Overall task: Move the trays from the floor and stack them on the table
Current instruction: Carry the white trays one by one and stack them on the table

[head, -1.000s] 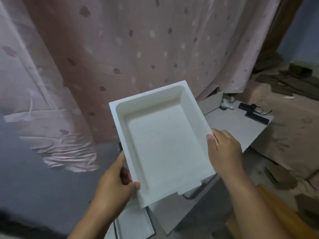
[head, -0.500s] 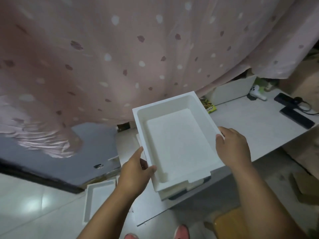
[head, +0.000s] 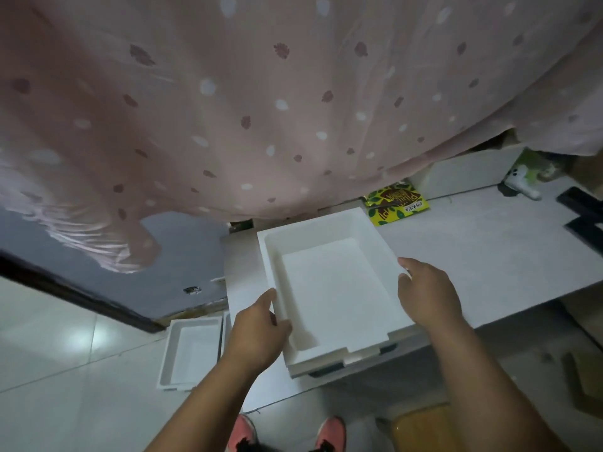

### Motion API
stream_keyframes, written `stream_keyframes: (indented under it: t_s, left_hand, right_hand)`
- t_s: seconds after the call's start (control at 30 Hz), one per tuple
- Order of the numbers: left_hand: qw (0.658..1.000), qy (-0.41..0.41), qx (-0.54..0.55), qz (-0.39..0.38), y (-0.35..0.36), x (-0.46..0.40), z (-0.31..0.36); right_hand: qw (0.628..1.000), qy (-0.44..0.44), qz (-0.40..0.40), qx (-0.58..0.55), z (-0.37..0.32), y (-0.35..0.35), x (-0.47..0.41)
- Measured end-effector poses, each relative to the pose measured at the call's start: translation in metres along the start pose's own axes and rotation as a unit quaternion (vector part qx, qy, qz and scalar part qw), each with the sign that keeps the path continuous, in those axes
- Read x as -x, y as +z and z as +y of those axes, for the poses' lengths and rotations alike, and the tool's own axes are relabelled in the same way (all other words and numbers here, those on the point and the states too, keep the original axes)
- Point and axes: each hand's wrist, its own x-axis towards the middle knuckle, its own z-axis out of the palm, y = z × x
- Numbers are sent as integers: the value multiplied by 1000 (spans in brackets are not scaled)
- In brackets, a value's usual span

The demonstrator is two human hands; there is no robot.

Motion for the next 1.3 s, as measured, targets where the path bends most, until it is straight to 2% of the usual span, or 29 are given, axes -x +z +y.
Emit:
stream_keyframes:
  t_s: [0.13, 0.23, 0.4, 0.67, 0.73, 0.8, 0.87, 0.93, 1.0, 1.1, 1.17, 1.23, 1.3]
  left_hand:
    - [994, 9, -112, 14, 10, -6, -7]
    - [989, 38, -139, 36, 19, -11, -12]
    - [981, 39, -190, -11, 29, -19, -15]
    - [959, 90, -267, -29, 22, -31, -25]
    - [967, 102, -228, -49, 17, -33, -32]
    - [988, 92, -101, -77, 11, -31, -40]
    - [994, 44, 71, -70, -1, -25, -62]
    - [985, -14, 168, -29, -7, -18, -89]
    - [979, -68, 192, -6, -15, -12, -124]
    - [959, -148, 241, -6, -35, 4, -184]
    - [946, -189, 262, -3, -51, 13, -223]
    - [937, -225, 267, -12, -70, 21, -268]
    - [932, -243, 269, -21, -84, 24, -301]
  right_hand:
    - [1000, -5, -12, 25, 4, 10, 3]
    - [999, -16, -24, 38, 8, 18, 3]
    - [998, 1, -52, 44, 11, 22, 1]
    - [990, 39, -82, 107, -3, 15, -13]
    - [979, 57, -107, 167, -15, 13, -14]
    - [973, 57, -81, 206, -33, 19, -5]
    - [986, -12, -8, 167, -62, 39, 20]
    - [988, -126, 24, 87, -89, 61, 55]
    - [970, -237, -29, 38, -116, 88, 90]
    - [912, -339, -226, 48, -162, 137, 140]
    - [864, -354, -349, 79, -191, 173, 165]
    - [835, -356, -403, 114, -223, 212, 186]
    - [824, -341, -427, 150, -245, 239, 196]
